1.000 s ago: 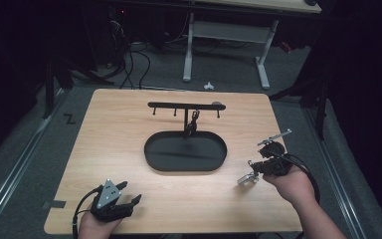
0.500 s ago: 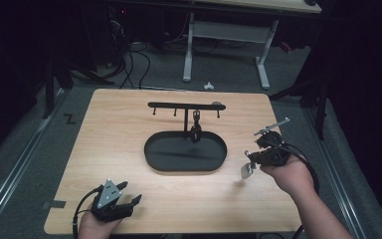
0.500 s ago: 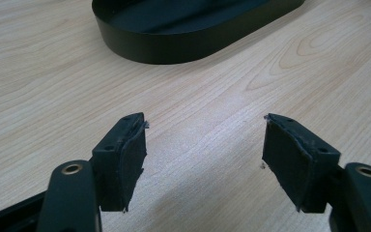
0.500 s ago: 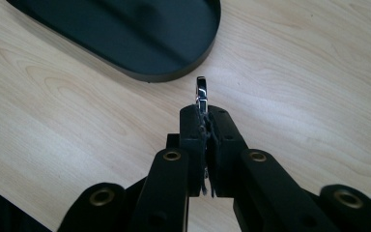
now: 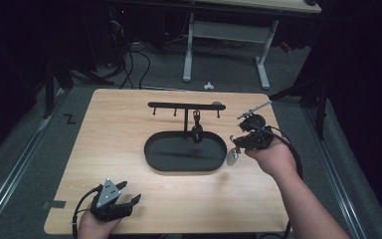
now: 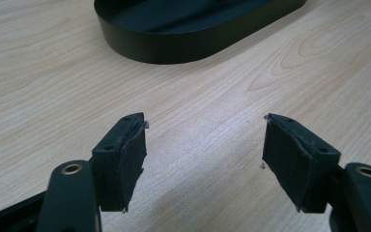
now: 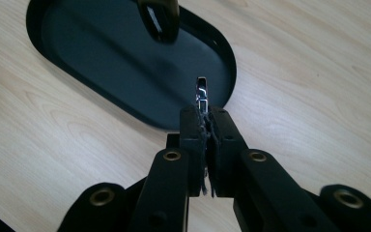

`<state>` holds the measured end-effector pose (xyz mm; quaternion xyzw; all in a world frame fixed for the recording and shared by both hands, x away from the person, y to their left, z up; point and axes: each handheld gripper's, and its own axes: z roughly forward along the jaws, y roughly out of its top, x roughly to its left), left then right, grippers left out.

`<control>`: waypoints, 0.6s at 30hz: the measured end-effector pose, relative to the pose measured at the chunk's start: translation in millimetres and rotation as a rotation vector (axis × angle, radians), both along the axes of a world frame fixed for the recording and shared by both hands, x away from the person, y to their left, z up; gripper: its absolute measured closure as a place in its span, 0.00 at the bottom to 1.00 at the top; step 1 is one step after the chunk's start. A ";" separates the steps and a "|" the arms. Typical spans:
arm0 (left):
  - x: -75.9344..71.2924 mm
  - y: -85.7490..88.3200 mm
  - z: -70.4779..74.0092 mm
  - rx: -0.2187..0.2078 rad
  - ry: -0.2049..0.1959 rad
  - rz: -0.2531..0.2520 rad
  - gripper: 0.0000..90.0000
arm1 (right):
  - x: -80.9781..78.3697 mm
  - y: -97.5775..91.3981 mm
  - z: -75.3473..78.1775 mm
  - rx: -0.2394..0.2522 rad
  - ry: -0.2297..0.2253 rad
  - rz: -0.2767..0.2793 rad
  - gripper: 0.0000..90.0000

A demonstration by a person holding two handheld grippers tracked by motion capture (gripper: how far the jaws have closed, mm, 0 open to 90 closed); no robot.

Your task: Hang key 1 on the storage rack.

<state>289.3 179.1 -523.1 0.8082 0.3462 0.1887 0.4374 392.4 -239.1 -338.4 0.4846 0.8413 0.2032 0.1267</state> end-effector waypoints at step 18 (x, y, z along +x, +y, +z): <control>1.6 2.1 0.2 -0.005 0.004 0.000 0.36 | 33.8 28.1 23.2 0.016 -0.034 0.014 0.96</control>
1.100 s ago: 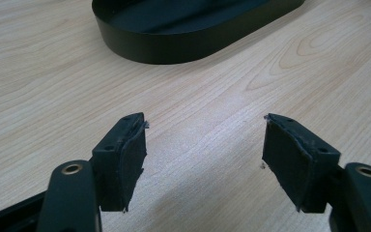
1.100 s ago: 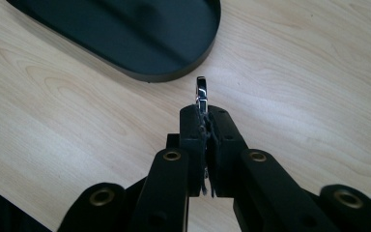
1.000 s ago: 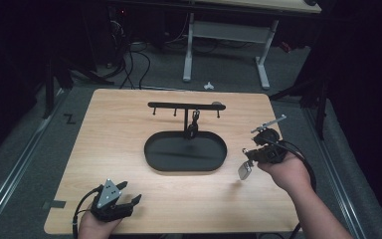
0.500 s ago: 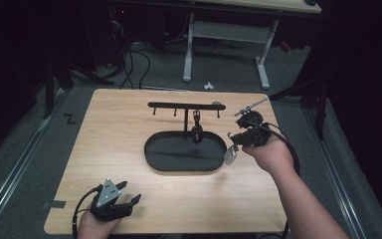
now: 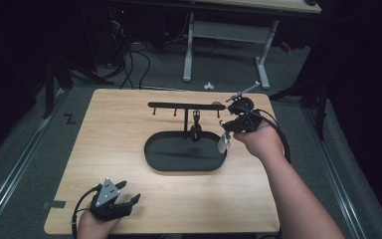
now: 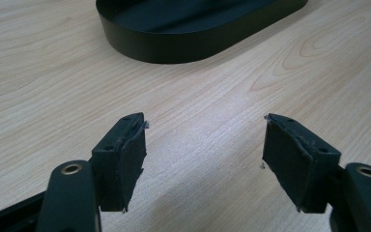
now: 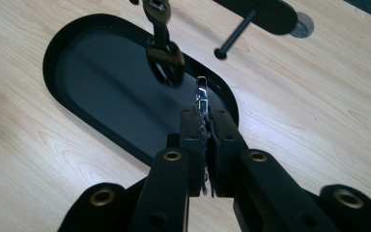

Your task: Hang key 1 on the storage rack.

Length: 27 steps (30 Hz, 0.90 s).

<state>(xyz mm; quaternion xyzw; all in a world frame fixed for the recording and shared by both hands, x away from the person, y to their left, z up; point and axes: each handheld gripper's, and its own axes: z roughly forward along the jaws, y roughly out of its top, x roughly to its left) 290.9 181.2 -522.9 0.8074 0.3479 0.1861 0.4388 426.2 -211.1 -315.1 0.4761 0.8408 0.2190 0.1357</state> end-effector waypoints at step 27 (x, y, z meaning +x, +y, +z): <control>0.8 1.9 -0.8 -0.004 0.008 0.002 0.36 | 30.1 5.6 -5.7 0.032 0.015 -0.023 0.96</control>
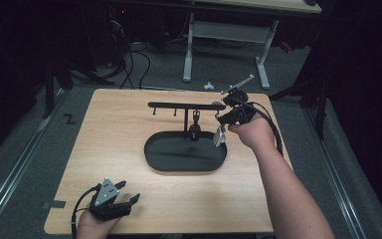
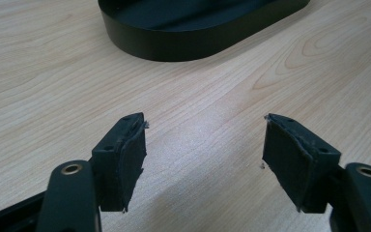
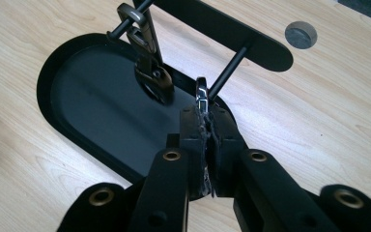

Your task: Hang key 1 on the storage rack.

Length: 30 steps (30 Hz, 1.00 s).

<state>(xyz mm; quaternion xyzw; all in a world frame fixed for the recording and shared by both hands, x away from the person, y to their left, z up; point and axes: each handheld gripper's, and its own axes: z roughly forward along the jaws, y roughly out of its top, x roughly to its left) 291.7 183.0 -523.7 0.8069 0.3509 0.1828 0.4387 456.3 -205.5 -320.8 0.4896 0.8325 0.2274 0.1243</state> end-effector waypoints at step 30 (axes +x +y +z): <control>1.1 0.8 -1.9 0.002 0.012 -0.001 0.36 | 13.2 -7.4 -5.1 -0.024 -0.021 -0.033 0.91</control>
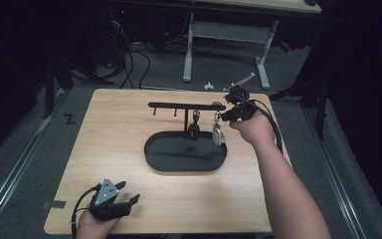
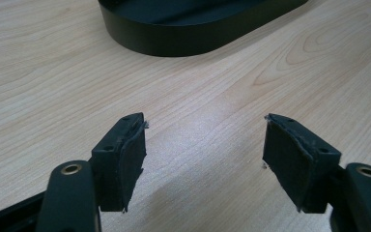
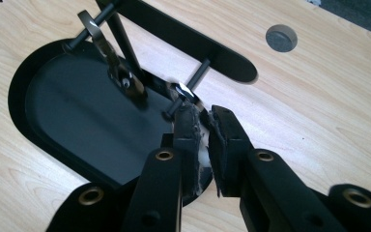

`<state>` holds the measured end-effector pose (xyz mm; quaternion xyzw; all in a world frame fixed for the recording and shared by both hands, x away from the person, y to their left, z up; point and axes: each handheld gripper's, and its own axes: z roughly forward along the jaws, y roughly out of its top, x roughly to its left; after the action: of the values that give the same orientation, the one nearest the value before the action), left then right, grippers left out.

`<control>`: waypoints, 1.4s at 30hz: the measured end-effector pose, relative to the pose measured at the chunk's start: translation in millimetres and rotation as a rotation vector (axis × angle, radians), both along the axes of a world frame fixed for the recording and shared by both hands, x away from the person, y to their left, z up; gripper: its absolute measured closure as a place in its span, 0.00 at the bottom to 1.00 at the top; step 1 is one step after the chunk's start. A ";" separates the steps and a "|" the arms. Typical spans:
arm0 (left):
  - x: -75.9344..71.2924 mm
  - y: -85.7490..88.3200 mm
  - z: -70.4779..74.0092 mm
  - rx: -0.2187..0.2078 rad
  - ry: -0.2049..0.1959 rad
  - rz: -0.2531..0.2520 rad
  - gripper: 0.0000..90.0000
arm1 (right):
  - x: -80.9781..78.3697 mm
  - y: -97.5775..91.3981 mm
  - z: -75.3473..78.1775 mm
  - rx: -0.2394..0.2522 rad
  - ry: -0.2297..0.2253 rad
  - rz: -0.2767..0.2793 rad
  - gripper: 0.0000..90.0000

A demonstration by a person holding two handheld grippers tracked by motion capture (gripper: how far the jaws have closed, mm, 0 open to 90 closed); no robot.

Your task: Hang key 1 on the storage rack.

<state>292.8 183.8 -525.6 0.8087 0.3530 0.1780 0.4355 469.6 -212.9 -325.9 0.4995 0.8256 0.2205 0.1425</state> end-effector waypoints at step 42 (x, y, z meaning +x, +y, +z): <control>3.3 -19.6 -4.0 0.046 0.010 -0.055 0.35 | -92.2 -58.4 -106.8 0.043 -0.217 -0.055 0.34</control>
<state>296.0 164.2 -529.6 0.8288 0.3286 0.1702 0.4197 377.3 -271.3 -432.7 0.4983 0.7863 0.2868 0.2262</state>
